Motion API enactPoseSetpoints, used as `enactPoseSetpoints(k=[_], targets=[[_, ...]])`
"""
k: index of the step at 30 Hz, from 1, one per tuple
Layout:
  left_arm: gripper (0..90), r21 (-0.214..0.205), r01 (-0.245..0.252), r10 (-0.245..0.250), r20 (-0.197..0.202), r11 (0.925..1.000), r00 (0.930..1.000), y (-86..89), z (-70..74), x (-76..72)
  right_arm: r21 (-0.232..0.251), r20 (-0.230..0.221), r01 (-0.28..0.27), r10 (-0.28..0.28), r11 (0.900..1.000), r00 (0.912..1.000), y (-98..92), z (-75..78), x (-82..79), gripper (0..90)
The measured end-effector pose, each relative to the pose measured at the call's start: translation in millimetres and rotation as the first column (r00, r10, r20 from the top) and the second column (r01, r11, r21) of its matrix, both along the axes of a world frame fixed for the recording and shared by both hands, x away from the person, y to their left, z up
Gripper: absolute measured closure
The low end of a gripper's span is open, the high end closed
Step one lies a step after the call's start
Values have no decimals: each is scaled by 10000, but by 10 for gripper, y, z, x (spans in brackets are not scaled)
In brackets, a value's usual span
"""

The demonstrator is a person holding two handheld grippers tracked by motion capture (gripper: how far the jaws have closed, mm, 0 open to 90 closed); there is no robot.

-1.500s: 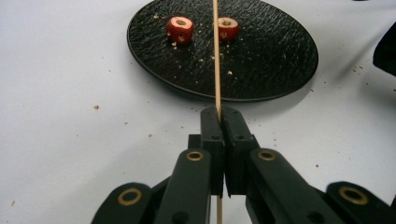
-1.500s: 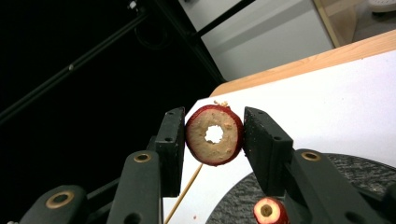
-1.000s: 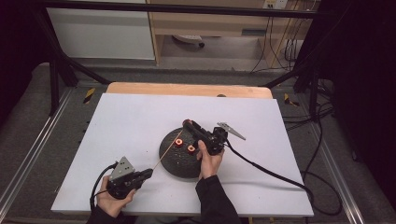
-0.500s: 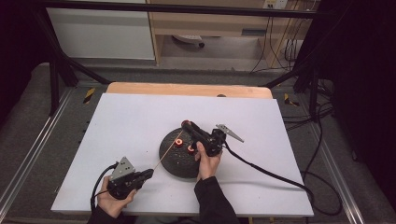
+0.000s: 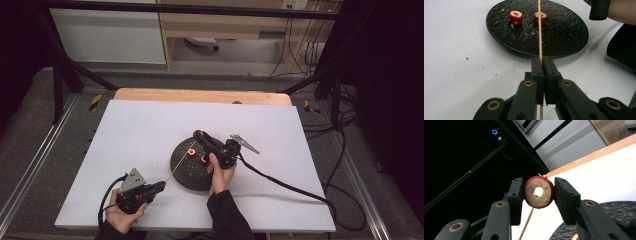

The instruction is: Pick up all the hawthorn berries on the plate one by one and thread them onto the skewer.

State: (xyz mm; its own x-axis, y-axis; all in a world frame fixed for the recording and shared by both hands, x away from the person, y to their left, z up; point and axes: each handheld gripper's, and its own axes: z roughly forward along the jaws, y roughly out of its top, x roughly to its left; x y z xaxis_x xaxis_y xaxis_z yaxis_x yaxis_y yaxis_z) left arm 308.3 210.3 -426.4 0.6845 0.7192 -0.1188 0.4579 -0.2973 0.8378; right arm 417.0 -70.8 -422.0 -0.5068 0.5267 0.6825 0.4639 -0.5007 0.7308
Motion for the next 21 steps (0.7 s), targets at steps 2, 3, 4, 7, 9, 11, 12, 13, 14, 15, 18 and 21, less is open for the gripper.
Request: enactPoseSetpoints(k=[2,3,4,7,9,11,12,13,14,15,18,21], targets=[[880,-96,-53,52,-70,9999,10000,-10,1,0,-32,-4,14,-14,10000,10000,4,-7,-3,608],[880,-130,-68,67,-96,9999,9999,-15,2,0,-6,-20,18,-18,10000,10000,7,-9,-4,609],[880,-157,-101,99,-119,9998,9999,-21,2,0,4,-2,19,-19,10000,10000,8,-14,-4,609],[880,-247,-191,186,-195,9995,9996,-40,5,-2,-21,35,0,0,10000,10000,8,-21,-3,609],[880,-291,-256,249,-246,9992,9994,-55,5,-6,-4,20,3,-3,10000,10000,11,-22,-9,609],[880,-358,-358,348,-303,9987,9989,-77,5,-12,19,25,14,-14,10000,10000,13,-23,-10,609],[880,-356,-388,376,-331,9986,9987,-84,6,-13,-3,67,26,-26,10000,10000,14,-27,-10,610],[880,-359,-418,405,-358,9985,9985,-93,6,-16,20,45,18,-18,10000,10000,16,-27,-14,610],[880,-367,-439,425,-386,9984,9984,-102,5,-18,43,70,20,-21,10000,10000,18,-30,-17,610],[880,-382,-463,447,-416,9982,9981,-112,4,-21,37,113,43,-43,10000,9999,20,-34,-17,610],[881,-419,-577,557,-474,9975,9973,-138,2,-27,37,90,38,-39,10000,10000,24,-41,-26,611],[881,-527,-601,570,-584,9968,9967,-159,-4,-27,49,203,40,-41,10000,9998,26,-45,-34,610]])
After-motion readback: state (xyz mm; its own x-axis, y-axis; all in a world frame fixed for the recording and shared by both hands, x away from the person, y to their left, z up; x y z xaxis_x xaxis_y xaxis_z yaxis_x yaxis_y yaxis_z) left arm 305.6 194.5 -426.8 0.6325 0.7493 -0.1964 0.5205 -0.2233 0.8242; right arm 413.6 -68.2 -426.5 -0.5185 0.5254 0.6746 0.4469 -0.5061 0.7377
